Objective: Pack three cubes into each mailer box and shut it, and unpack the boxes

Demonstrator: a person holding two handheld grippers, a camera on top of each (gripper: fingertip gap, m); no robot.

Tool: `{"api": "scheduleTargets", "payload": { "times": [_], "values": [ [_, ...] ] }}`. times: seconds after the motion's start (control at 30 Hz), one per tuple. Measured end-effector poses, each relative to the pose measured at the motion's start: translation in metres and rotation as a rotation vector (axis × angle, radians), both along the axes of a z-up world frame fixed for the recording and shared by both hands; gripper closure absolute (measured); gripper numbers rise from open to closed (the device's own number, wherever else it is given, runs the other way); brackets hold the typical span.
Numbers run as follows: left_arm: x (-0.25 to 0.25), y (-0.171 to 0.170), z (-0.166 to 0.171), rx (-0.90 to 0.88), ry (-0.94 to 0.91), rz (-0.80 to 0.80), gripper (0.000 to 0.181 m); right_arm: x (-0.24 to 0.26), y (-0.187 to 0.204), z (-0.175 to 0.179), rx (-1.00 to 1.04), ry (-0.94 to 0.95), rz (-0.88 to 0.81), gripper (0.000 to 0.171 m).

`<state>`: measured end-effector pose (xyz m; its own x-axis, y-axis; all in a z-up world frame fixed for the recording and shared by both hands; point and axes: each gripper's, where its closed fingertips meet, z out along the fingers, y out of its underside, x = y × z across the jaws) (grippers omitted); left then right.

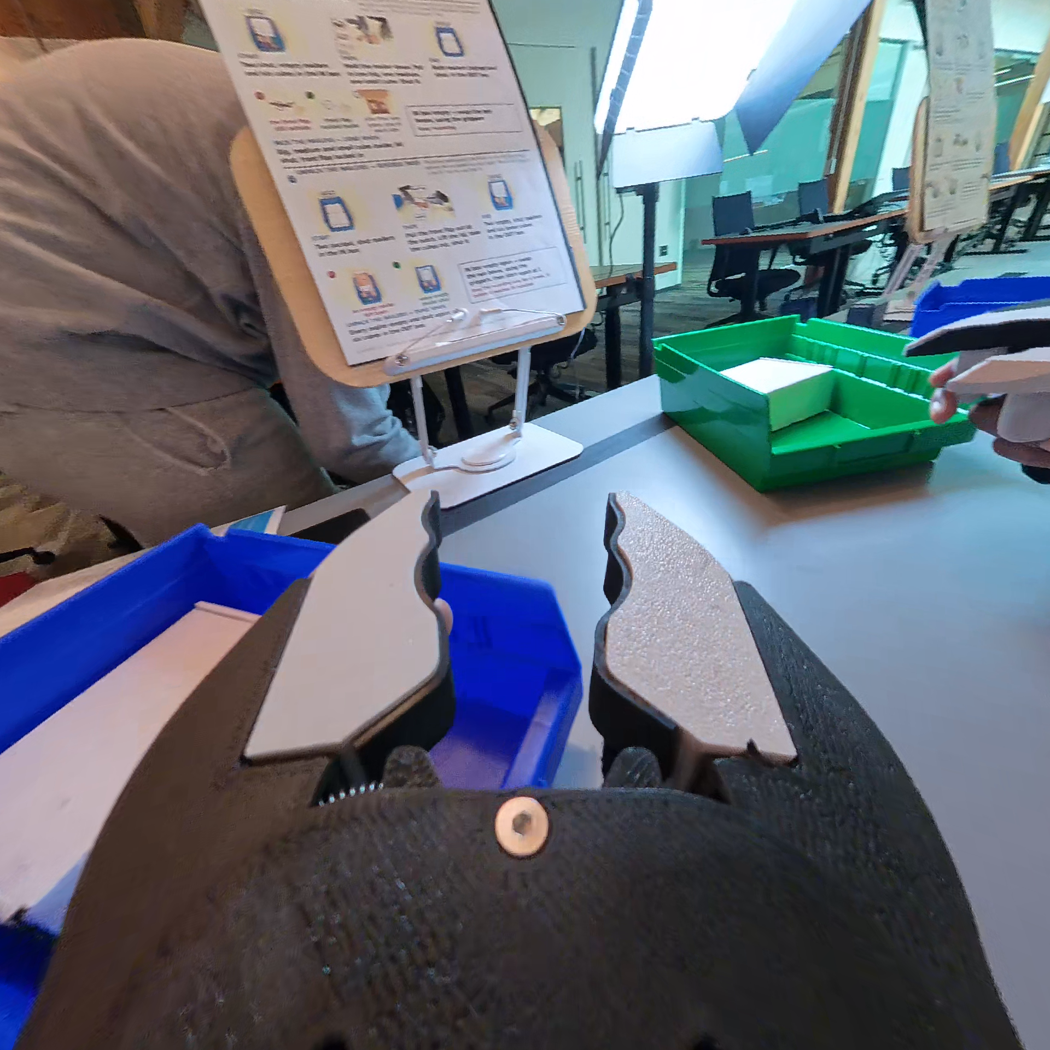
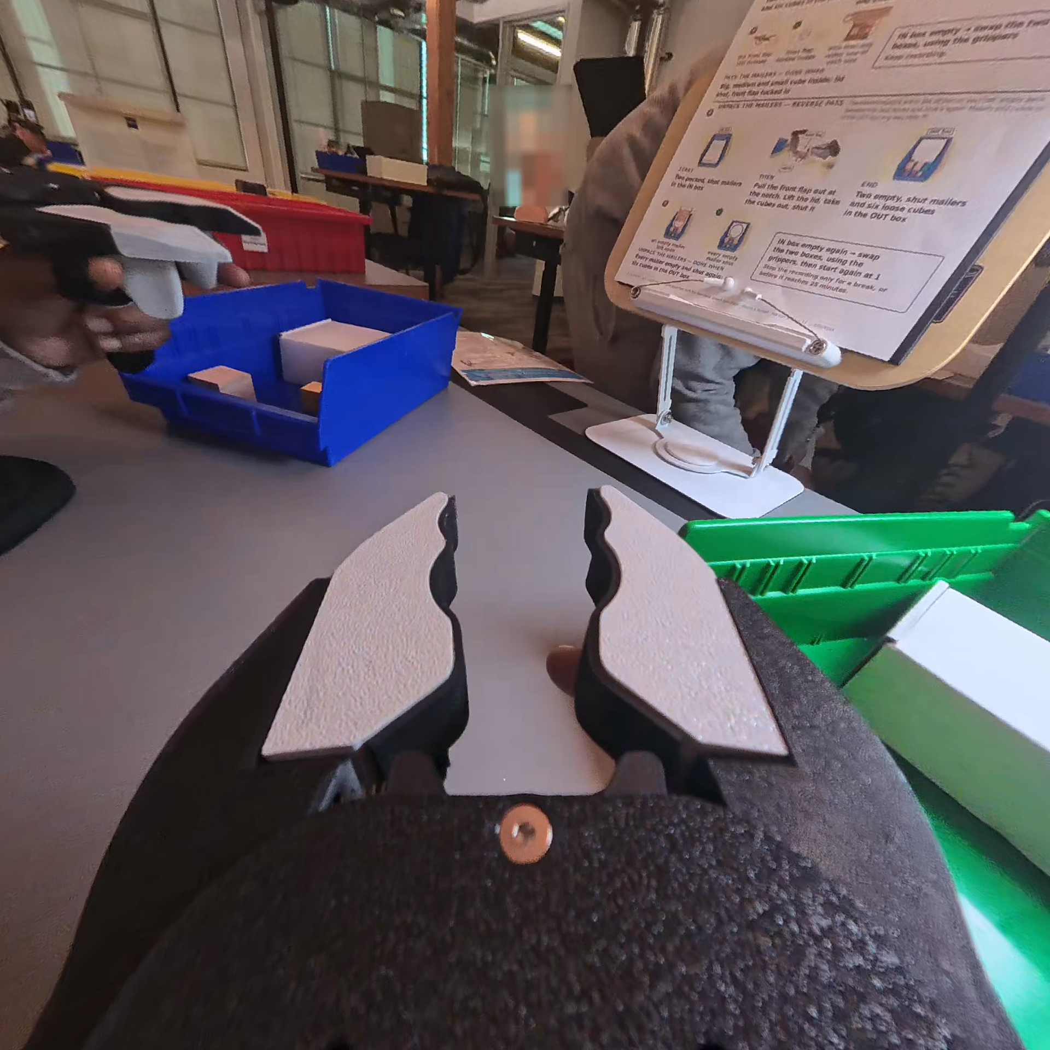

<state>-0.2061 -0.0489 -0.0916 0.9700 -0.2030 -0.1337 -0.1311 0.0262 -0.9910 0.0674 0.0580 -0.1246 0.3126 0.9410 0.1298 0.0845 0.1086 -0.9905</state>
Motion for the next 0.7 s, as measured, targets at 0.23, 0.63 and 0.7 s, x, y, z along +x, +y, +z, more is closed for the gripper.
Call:
{"api": "scheduleTargets", "payload": {
  "times": [0.23, 0.63, 0.7],
  "values": [
    [-0.047, -0.004, 0.018, -0.14, 0.023, 0.017, 0.123, 0.001, -0.001, -0.009, 0.003, -0.02, 0.008, 0.13],
    [-0.162, 0.021, -0.044, -0.812, 0.411, 0.098, 0.127, 0.008, 0.005, -0.011, 0.012, -0.039, -0.032, 0.138],
    [-0.178, 0.02, -0.063, -0.939, 0.431, 0.092, 0.127, 0.008, 0.006, -0.017, 0.022, -0.067, -0.041, 0.144]
  ]
}}
